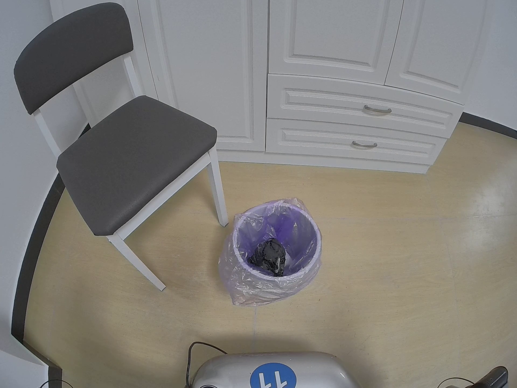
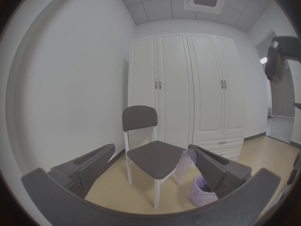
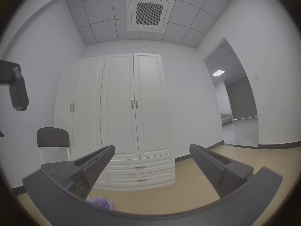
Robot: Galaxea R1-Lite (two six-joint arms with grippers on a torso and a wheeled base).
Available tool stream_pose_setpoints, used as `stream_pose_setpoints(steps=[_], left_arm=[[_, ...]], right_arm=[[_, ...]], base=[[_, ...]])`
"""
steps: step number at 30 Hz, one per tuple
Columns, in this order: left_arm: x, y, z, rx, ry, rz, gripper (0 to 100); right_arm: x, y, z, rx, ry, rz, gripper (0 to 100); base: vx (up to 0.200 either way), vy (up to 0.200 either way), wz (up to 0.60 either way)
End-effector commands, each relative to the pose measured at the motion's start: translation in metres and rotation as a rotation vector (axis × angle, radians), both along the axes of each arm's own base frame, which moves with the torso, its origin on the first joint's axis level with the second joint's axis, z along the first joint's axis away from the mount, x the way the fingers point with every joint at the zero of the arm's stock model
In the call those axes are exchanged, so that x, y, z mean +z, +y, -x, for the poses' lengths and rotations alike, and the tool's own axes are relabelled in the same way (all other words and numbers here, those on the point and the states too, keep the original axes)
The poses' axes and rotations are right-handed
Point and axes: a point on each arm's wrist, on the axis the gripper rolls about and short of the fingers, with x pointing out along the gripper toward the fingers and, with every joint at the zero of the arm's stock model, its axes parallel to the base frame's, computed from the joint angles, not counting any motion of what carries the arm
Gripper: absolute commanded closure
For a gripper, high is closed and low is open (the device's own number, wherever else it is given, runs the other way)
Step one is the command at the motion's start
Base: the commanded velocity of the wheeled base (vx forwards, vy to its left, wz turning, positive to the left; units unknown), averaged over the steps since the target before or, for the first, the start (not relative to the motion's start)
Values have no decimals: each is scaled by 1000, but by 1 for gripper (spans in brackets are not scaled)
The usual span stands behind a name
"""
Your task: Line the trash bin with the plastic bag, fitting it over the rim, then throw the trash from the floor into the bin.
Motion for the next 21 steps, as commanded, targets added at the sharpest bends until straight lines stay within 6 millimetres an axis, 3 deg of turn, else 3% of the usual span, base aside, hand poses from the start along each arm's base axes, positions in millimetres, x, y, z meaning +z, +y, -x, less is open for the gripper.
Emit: stream_pose_setpoints(steps=[1,11,21], left_arm=[[-60,0,-47,24,-17,-67,0],[-82,0,-55,20,109,-60,0],[-100,0,-58,10,278,-39,0]], right_arm=[[-35,2,-29,75,-20,50,0],[-81,3,-56,93,148,56,0],[-105,4,-65,149,372,65,0]], base=[[0,0,0],[0,0,0],[0,0,0]])
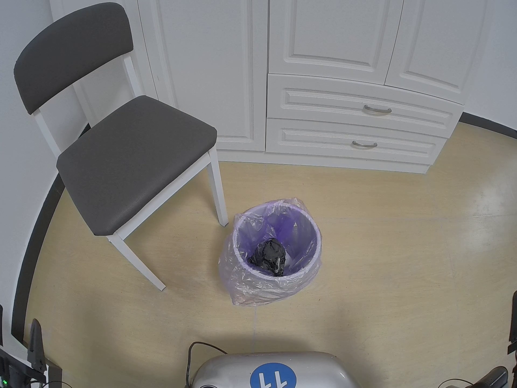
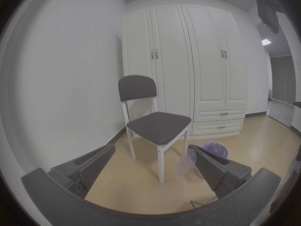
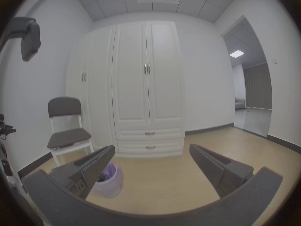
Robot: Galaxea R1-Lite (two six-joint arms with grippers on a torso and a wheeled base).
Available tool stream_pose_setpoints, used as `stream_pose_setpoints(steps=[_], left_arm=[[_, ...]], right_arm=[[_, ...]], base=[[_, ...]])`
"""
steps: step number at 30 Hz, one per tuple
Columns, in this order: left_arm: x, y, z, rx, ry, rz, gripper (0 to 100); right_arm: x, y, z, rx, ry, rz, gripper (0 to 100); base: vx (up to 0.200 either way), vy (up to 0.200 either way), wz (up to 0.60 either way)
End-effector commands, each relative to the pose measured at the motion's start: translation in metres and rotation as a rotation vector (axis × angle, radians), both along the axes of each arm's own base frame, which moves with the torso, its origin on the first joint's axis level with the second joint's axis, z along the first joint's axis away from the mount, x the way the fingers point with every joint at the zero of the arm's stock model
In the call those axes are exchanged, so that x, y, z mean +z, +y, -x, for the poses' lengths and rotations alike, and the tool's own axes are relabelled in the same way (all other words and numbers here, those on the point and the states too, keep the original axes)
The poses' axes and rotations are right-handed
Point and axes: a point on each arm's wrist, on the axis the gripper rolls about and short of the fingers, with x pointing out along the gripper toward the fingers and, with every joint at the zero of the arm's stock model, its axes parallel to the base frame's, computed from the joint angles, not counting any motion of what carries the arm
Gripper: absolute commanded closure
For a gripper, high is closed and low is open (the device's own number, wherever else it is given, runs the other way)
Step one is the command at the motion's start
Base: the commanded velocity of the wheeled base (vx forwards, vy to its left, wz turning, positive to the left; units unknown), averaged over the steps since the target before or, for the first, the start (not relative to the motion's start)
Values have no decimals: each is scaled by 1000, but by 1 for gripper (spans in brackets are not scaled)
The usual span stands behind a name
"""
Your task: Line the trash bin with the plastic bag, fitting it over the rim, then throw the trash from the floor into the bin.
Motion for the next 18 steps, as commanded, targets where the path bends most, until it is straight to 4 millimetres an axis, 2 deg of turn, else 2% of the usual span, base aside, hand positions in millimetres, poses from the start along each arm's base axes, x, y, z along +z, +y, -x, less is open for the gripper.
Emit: stream_pose_setpoints(steps=[1,9,18], left_arm=[[-12,0,-2,1,72,6,0],[-13,0,-2,-4,83,17,0],[-15,0,-2,-16,103,16,0]], right_arm=[[-13,0,-3,11,84,3,0],[-28,0,-5,17,232,4,0],[-28,3,-5,109,232,28,0]], base=[[0,0,0],[0,0,0],[0,0,0]])
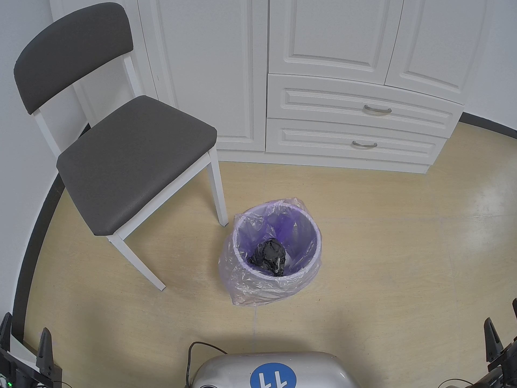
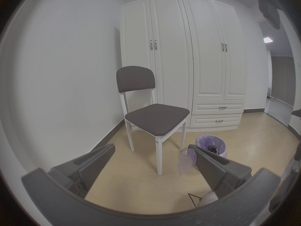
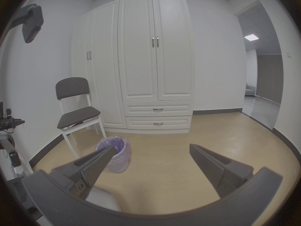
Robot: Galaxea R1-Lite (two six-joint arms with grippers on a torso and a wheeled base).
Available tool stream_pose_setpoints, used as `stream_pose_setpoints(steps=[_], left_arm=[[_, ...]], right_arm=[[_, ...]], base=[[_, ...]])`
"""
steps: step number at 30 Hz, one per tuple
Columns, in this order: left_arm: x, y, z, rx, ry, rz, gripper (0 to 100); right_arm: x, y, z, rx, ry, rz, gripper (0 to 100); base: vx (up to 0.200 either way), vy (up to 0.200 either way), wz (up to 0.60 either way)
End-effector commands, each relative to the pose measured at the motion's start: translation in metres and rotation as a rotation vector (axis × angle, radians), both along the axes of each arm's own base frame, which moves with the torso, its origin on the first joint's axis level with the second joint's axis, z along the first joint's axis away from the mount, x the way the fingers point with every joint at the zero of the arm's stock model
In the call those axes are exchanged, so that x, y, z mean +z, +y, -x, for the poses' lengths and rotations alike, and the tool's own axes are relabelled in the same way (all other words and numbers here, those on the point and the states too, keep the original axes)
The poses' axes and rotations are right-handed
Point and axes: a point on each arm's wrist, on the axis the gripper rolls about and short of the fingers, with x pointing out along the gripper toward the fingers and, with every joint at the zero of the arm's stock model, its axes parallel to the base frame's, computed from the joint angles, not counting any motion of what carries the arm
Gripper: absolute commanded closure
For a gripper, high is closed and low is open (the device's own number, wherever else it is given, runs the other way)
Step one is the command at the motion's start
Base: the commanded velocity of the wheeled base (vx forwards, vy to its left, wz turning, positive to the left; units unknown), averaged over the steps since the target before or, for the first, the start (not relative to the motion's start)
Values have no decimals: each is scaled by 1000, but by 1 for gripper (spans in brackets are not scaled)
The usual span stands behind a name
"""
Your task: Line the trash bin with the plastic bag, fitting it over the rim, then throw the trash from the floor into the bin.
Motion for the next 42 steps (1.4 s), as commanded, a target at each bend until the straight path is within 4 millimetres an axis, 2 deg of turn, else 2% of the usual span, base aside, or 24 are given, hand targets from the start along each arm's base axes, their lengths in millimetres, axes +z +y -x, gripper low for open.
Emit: stream_pose_setpoints(steps=[1,5,12,18,21,32,42], left_arm=[[-5,0,-1,-1,9,1,0],[-5,0,-1,-6,7,-8,0],[-5,-1,-1,-55,5,-23,0],[-5,-2,0,-100,5,-27,0],[-11,-4,0,-156,66,-17,0],[-10,-4,0,-156,69,-14,0],[-10,-4,0,-156,71,-15,0]], right_arm=[[-5,0,0,7,4,3,0],[-5,0,0,-3,4,39,0],[-5,0,0,3,6,-25,0],[-7,0,0,10,27,3,0],[-7,0,0,10,29,8,0],[-12,0,0,1,76,59,0],[-12,0,-1,-2,73,18,0]], base=[[0,0,0],[0,0,0],[0,0,0],[0,0,0],[0,0,0],[0,0,0],[0,0,0]])
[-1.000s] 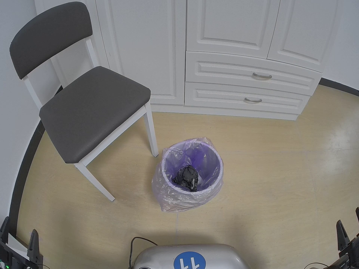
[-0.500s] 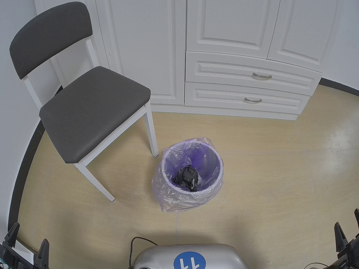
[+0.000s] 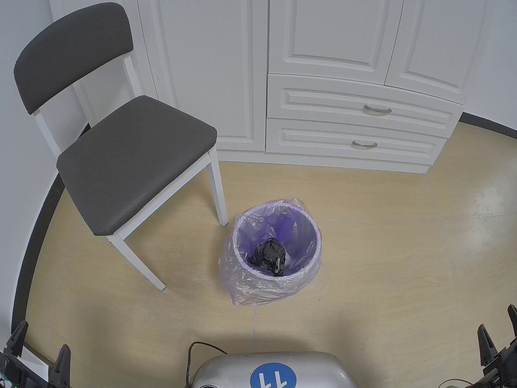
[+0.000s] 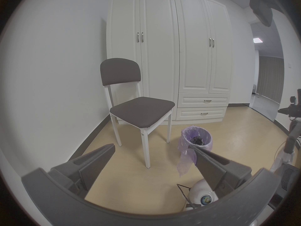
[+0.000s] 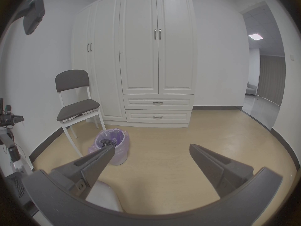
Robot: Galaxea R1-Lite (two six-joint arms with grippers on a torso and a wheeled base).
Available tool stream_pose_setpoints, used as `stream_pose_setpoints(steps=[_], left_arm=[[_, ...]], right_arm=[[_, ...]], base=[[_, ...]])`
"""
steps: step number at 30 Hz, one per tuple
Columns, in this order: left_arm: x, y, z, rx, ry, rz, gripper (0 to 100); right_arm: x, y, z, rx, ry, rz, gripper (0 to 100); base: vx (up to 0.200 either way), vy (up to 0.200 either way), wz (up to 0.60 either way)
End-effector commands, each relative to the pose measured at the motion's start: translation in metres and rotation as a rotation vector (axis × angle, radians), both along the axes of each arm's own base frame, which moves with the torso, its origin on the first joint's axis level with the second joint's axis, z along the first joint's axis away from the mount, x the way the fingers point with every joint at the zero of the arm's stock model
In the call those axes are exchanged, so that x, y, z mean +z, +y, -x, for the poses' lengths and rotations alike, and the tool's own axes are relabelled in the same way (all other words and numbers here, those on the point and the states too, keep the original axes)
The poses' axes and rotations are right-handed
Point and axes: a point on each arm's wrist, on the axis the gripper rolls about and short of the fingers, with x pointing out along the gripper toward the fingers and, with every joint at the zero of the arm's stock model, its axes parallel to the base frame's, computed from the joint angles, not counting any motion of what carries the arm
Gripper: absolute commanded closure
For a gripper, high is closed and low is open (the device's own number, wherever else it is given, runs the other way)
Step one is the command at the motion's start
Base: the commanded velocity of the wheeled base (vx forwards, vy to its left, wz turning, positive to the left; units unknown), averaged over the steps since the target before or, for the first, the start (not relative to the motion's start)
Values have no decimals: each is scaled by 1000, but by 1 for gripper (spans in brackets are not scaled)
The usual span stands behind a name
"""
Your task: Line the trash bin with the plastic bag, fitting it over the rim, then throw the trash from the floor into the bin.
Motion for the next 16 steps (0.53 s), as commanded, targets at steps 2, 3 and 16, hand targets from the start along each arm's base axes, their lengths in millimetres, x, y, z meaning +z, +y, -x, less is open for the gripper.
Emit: stream_pose_setpoints(steps=[2,3,16], left_arm=[[-3,0,0,0,-3,1,0],[-3,0,0,0,-3,4,0],[-2,0,0,5,-4,15,0]], right_arm=[[-5,0,0,2,1,-20,0],[-5,0,0,3,1,-20,0],[-5,0,0,2,1,-16,0]], base=[[0,0,0],[0,0,0],[0,0,0]])
